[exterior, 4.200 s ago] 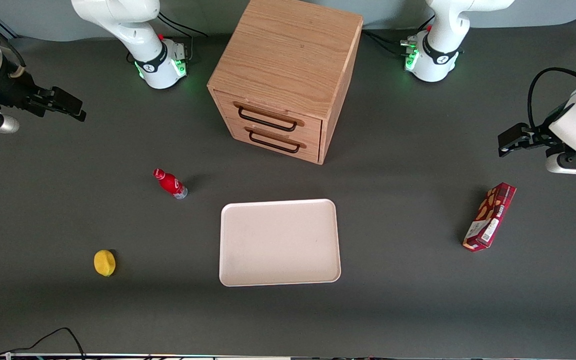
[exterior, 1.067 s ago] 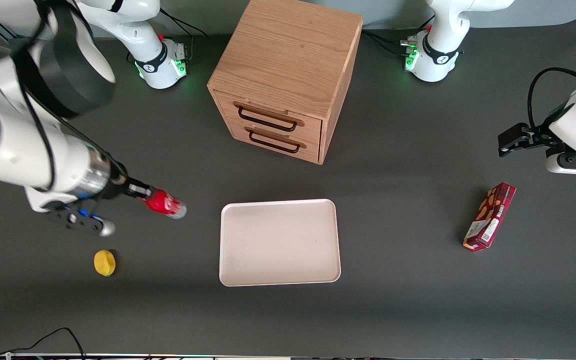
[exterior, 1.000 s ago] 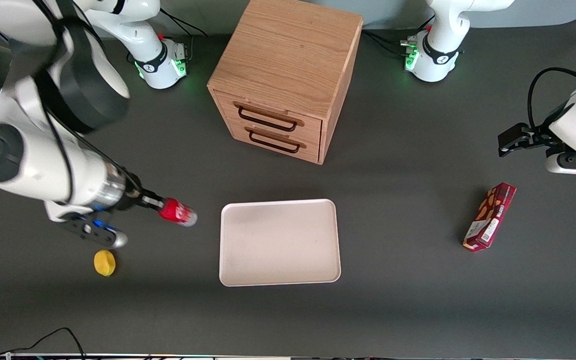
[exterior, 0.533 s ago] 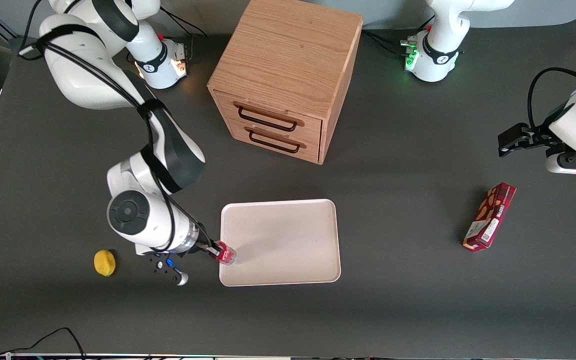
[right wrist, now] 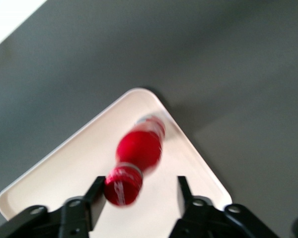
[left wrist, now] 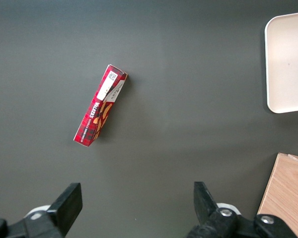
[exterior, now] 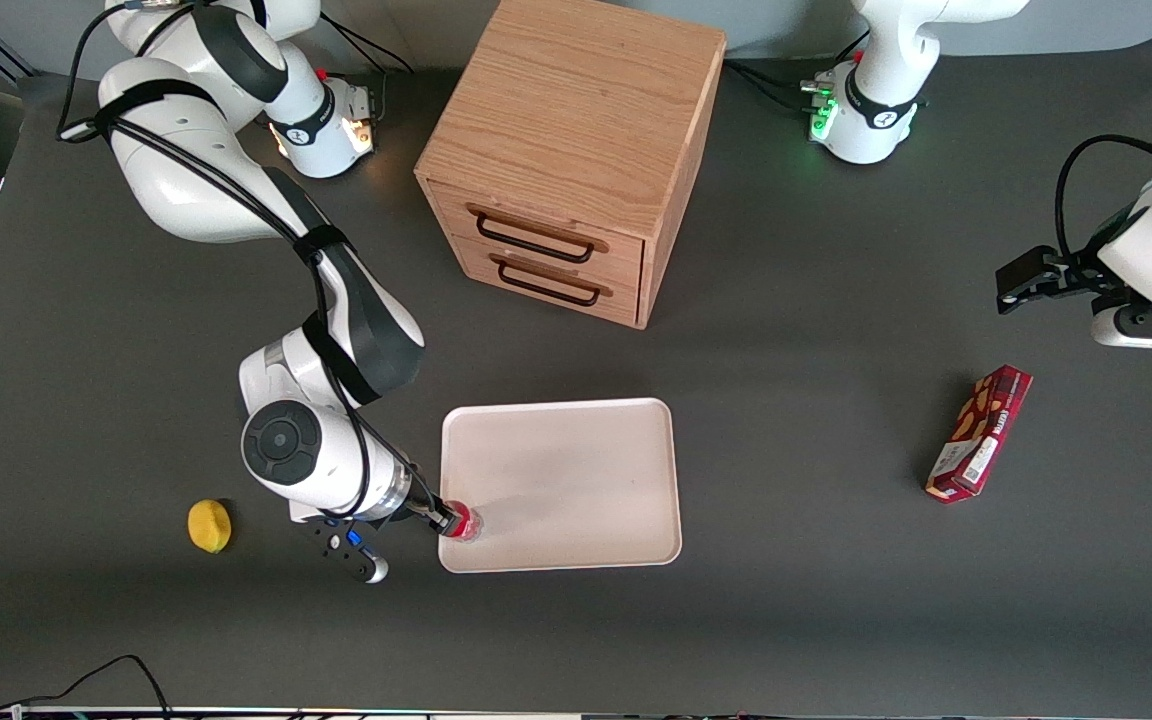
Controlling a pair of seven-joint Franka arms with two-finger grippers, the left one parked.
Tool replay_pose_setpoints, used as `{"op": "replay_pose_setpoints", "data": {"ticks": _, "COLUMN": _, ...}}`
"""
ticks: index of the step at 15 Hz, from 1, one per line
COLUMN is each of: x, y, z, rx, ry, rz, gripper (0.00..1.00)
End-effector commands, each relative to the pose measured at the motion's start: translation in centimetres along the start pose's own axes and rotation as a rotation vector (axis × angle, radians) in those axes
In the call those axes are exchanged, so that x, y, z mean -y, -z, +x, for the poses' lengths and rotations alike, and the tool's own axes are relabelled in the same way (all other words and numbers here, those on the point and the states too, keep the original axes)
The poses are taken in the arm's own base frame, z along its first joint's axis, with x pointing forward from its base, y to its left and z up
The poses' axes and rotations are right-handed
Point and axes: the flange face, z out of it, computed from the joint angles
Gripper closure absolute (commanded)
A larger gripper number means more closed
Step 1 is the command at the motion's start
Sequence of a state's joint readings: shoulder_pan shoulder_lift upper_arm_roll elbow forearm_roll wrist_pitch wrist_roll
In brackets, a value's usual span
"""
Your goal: Place coke bottle on tray
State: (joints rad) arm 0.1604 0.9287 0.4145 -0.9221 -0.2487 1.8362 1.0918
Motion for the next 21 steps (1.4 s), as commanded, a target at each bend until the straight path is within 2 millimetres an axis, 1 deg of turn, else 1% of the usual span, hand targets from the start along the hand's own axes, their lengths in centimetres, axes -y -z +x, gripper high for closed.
{"op": "replay_pose_setpoints", "data": {"ticks": 1, "x": -2.6, "y": 11.2, "z": -0.9, "rx": -0.006, "ry": 0.081, "rz": -0.026, "gripper": 0.0}}
{"op": "replay_pose_setpoints", "data": {"ticks": 2, "x": -4.5, "y": 15.6, "z": -2.0, "rx": -0.008, "ry": 0.138, "rz": -0.067, "gripper": 0.0}}
{"op": "replay_pose_setpoints", "data": {"ticks": 3, "x": -6.9, "y": 20.0, "z": -3.1, "rx": -0.011, "ry": 0.187, "rz": -0.112, "gripper": 0.0}}
{"op": "replay_pose_setpoints", "data": {"ticks": 4, "x": -9.2, "y": 23.6, "z": -4.3, "rx": -0.019, "ry": 0.243, "rz": -0.153, "gripper": 0.0}}
{"op": "replay_pose_setpoints", "data": {"ticks": 5, "x": -11.4, "y": 26.1, "z": -5.2, "rx": -0.006, "ry": 0.295, "rz": -0.18, "gripper": 0.0}}
{"op": "replay_pose_setpoints", "data": {"ticks": 6, "x": -13.6, "y": 28.2, "z": -5.9, "rx": 0.018, "ry": 0.337, "rz": -0.186, "gripper": 0.0}}
{"op": "replay_pose_setpoints", "data": {"ticks": 8, "x": -18.5, "y": 30.6, "z": -5.8, "rx": 0.031, "ry": 0.355, "rz": -0.209, "gripper": 0.0}}
{"op": "replay_pose_setpoints", "data": {"ticks": 9, "x": -21.1, "y": 31.1, "z": -5.6, "rx": 0.049, "ry": 0.37, "rz": -0.202, "gripper": 0.0}}
{"op": "replay_pose_setpoints", "data": {"ticks": 10, "x": -23.9, "y": 31.2, "z": -5.1, "rx": 0.071, "ry": 0.372, "rz": -0.183, "gripper": 0.0}}
{"op": "replay_pose_setpoints", "data": {"ticks": 11, "x": -26.3, "y": 30.7, "z": -4.5, "rx": 0.081, "ry": 0.373, "rz": -0.169, "gripper": 0.0}}
{"op": "replay_pose_setpoints", "data": {"ticks": 12, "x": -28.1, "y": 29.2, "z": -4.2, "rx": 0.088, "ry": 0.369, "rz": -0.175, "gripper": 0.0}}
{"op": "replay_pose_setpoints", "data": {"ticks": 14, "x": -30.4, "y": 26.0, "z": -4.7, "rx": 0.06, "ry": 0.349, "rz": -0.171, "gripper": 0.0}}
{"op": "replay_pose_setpoints", "data": {"ticks": 15, "x": -31.2, "y": 24.5, "z": -5.5, "rx": 0.033, "ry": 0.348, "rz": -0.162, "gripper": 0.0}}
{"op": "replay_pose_setpoints", "data": {"ticks": 16, "x": -31.7, "y": 23.6, "z": -6.0, "rx": 0.015, "ry": 0.361, "rz": -0.155, "gripper": 0.0}}
{"op": "replay_pose_setpoints", "data": {"ticks": 17, "x": -31.8, "y": 23.6, "z": -6.2, "rx": 0.023, "ry": 0.374, "rz": -0.14, "gripper": 0.0}}
{"op": "replay_pose_setpoints", "data": {"ticks": 18, "x": -31.6, "y": 23.9, "z": -6.1, "rx": 0.033, "ry": 0.374, "rz": -0.118, "gripper": 0.0}}
{"op": "replay_pose_setpoints", "data": {"ticks": 19, "x": -31.3, "y": 24.8, "z": -5.8, "rx": 0.035, "ry": 0.356, "rz": -0.081, "gripper": 0.0}}
{"op": "replay_pose_setpoints", "data": {"ticks": 21, "x": -31.2, "y": 26.2, "z": -4.1, "rx": 0.043, "ry": 0.337, "rz": -0.053, "gripper": 0.0}}
